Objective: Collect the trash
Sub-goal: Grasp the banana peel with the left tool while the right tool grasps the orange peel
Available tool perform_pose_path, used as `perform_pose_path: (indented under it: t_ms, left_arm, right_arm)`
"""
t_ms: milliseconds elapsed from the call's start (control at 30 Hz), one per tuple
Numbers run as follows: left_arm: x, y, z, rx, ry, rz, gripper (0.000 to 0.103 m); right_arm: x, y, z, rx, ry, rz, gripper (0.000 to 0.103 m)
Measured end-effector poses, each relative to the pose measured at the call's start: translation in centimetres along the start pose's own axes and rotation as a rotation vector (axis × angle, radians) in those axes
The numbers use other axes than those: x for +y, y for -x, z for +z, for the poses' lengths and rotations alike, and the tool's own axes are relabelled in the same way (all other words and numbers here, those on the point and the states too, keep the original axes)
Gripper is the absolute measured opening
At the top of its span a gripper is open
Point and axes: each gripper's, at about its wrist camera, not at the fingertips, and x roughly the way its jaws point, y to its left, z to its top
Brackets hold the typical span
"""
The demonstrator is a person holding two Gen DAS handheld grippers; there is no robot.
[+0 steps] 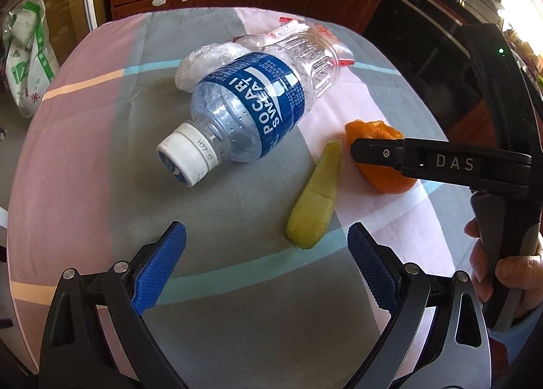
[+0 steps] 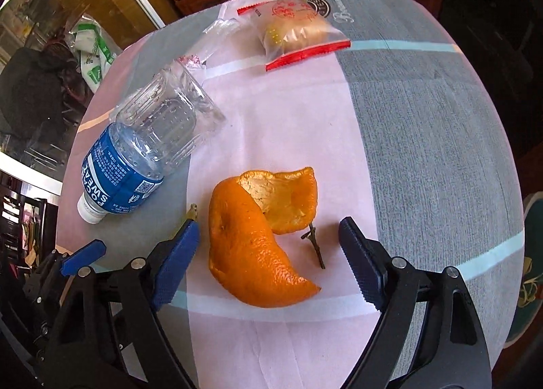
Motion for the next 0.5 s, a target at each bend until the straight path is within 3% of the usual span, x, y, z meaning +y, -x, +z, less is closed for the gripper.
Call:
perform_pose_path:
  t_ms: [133, 200, 300, 367, 500]
  left_arm:
    - [-0.4, -0.4, -0.1, 0.007, -0.015, 0.022, 0.096]
    - [-0.9, -0.6, 0.0, 0.007, -0.032, 0.024, 0.096]
    - [-1.8, -0.9, 0.0, 0.007, -0.067, 0.033, 0.094]
    - [-2.5, -1.0, 0.0, -0.001, -0.103, 0.06, 0.081]
    - [-3.7, -1.5, 0.0, -0.006, -0.184, 0.103, 0.072]
  right_arm:
    - [0.8, 0.2, 0.2, -0.018, 0.058, -0.027, 0.042]
    - [1.0, 0.8, 0.2, -0.037, 0.082, -0.034, 0.035]
    - [0.0, 1.5, 0.0, -0.021, 0.051, 0.014, 0.031]
    - [-0.9, 1.8, -0.4, -0.017, 0.032, 0.016, 0.03]
    - [-3.2, 1.9, -1.1, 0.01, -0.035, 0.049, 0.03]
